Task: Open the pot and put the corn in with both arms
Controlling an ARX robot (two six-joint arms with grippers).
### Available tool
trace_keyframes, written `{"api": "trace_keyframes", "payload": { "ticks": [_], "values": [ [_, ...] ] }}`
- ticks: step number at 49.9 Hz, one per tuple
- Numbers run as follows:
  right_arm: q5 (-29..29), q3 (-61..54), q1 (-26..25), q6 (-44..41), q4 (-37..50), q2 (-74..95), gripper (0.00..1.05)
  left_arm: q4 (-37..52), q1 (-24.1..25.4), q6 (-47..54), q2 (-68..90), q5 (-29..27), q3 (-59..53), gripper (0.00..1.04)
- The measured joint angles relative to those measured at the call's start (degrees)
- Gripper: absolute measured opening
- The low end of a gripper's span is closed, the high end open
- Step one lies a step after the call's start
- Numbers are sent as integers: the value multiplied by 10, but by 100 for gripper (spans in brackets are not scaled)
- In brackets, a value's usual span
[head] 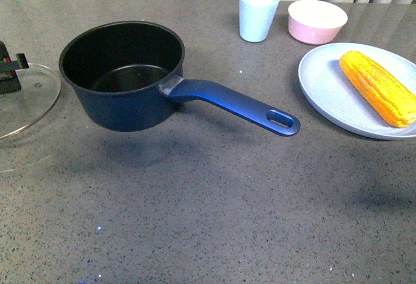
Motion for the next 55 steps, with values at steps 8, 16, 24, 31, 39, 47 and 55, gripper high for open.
{"api": "trace_keyframes", "payload": {
  "ticks": [8, 16, 24, 31, 39, 47, 55],
  "values": [
    [0, 0, 0, 0, 0, 0, 96, 10, -3, 0, 12, 0, 0, 62],
    [0, 0, 0, 0, 0, 0, 96, 21, -3, 0, 27, 1, 0, 62],
    [0, 0, 0, 0, 0, 0, 96, 42, -3, -3, 44, 3, -2, 62],
    [0, 0, 0, 0, 0, 0, 96, 55, -3, -4, 50, 4, -5, 62],
    [0, 0, 0, 0, 0, 0, 96, 70, -3, -2, 56, 5, -9, 62],
    [0, 0, 0, 0, 0, 0, 96, 76, -3, -5, 57, 12, -18, 79],
    [0, 0, 0, 0, 0, 0, 96, 76, -2, -15, 54, 21, -38, 98]
  ]
}}
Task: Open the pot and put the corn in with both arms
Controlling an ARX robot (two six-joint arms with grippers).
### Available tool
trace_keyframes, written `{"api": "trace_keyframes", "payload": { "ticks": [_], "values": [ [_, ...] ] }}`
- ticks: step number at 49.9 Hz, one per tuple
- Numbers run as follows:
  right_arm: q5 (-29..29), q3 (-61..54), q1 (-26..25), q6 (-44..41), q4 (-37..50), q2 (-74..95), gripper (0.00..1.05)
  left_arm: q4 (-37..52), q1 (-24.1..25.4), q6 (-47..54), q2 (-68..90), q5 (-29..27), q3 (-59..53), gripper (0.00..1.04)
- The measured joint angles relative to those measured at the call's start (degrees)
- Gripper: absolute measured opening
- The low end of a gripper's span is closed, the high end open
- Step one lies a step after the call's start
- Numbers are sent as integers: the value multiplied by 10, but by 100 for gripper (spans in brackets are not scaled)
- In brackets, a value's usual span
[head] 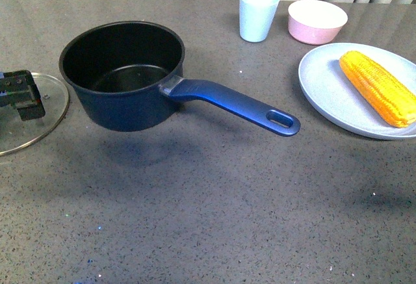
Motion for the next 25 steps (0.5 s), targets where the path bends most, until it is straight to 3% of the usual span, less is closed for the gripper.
{"api": "trace_keyframes", "payload": {
  "ticks": [20, 25],
  "values": [
    [0, 0, 0, 0, 0, 0, 96, -25, 19, -21, -219, 54, -118, 96],
    [0, 0, 0, 0, 0, 0, 96, 3, 23, -14, -261, 77, -139, 93]
  ]
}}
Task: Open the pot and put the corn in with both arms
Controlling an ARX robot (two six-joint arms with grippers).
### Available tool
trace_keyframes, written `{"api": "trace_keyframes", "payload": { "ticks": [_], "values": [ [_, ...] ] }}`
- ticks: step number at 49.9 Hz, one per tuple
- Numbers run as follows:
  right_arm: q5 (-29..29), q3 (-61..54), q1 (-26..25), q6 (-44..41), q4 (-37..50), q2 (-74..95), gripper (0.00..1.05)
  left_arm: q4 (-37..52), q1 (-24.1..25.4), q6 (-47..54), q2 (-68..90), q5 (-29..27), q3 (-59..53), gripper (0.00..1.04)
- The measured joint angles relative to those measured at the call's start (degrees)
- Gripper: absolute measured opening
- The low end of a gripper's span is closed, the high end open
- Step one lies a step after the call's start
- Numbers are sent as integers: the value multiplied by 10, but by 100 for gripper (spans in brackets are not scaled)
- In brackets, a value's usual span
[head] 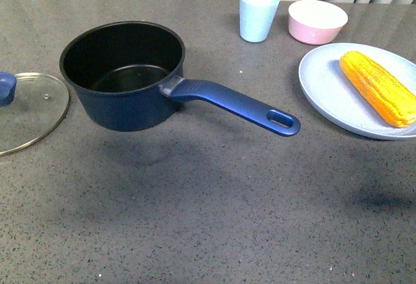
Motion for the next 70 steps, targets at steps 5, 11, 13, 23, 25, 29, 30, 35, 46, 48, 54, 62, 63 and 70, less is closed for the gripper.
{"api": "trace_keyframes", "payload": {
  "ticks": [5, 11, 13, 23, 25, 29, 30, 35, 46, 48, 54, 62, 63, 70],
  "values": [
    [0, 0, 0, 0, 0, 0, 96, 157, 2, 42, 12, 30, -40, 79],
    [0, 0, 0, 0, 0, 0, 96, 220, -6, 73, -15, 31, -85, 62],
    [0, 0, 0, 0, 0, 0, 96, 218, -8, 78, -35, 29, -99, 54],
    [0, 0, 0, 0, 0, 0, 96, 157, -46, 89, -157, -10, -162, 14],
    [0, 0, 0, 0, 0, 0, 96, 140, -49, 89, -185, -10, -172, 5],
    [0, 0, 0, 0, 0, 0, 96, 103, -49, 91, -240, -14, -188, 2],
    [0, 0, 0, 0, 0, 0, 96, 78, -49, 91, -262, -14, -189, 2],
    [0, 0, 0, 0, 0, 0, 96, -19, -50, 91, -367, -14, -195, 2],
    [0, 0, 0, 0, 0, 0, 96, -111, -50, 91, -484, -14, -216, 2],
    [0, 0, 0, 0, 0, 0, 96, -121, -50, 92, -497, -14, -217, 2],
    [0, 0, 0, 0, 0, 0, 96, -162, -50, 92, -543, -14, -223, 2],
    [0, 0, 0, 0, 0, 0, 96, -220, -50, 92, -608, -14, -223, 2],
    [0, 0, 0, 0, 0, 0, 96, -227, -50, 92, -615, -14, -223, 2],
    [0, 0, 0, 0, 0, 0, 96, -273, -50, 92, -664, -14, -223, 2]
  ]
}}
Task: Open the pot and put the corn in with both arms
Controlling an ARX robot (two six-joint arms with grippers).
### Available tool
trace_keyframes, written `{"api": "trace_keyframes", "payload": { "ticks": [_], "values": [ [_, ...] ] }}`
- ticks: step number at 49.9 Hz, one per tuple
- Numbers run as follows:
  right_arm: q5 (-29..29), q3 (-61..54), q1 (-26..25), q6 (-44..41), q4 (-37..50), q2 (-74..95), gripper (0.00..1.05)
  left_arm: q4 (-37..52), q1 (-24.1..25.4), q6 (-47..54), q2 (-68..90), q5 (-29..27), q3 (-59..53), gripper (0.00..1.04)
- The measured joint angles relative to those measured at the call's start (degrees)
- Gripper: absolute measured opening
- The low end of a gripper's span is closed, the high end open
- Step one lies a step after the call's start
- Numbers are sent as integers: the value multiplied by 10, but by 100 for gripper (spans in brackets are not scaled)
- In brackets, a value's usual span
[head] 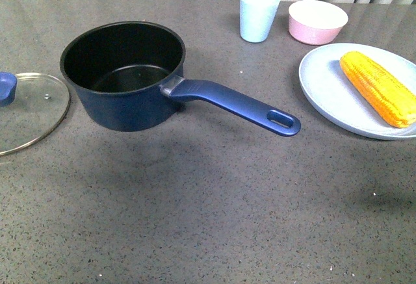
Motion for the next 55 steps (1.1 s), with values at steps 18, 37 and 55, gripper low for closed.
{"api": "trace_keyframes", "payload": {
  "ticks": [18, 37, 55],
  "values": [
    [0, 0, 0, 0, 0, 0, 96, -81, 0, 0, -85, 0, 0, 2],
    [0, 0, 0, 0, 0, 0, 96, -149, 0, 0, -153, 0, 0, 2],
    [0, 0, 0, 0, 0, 0, 96, -275, 0, 0, -272, 0, 0, 2]
  ]
}}
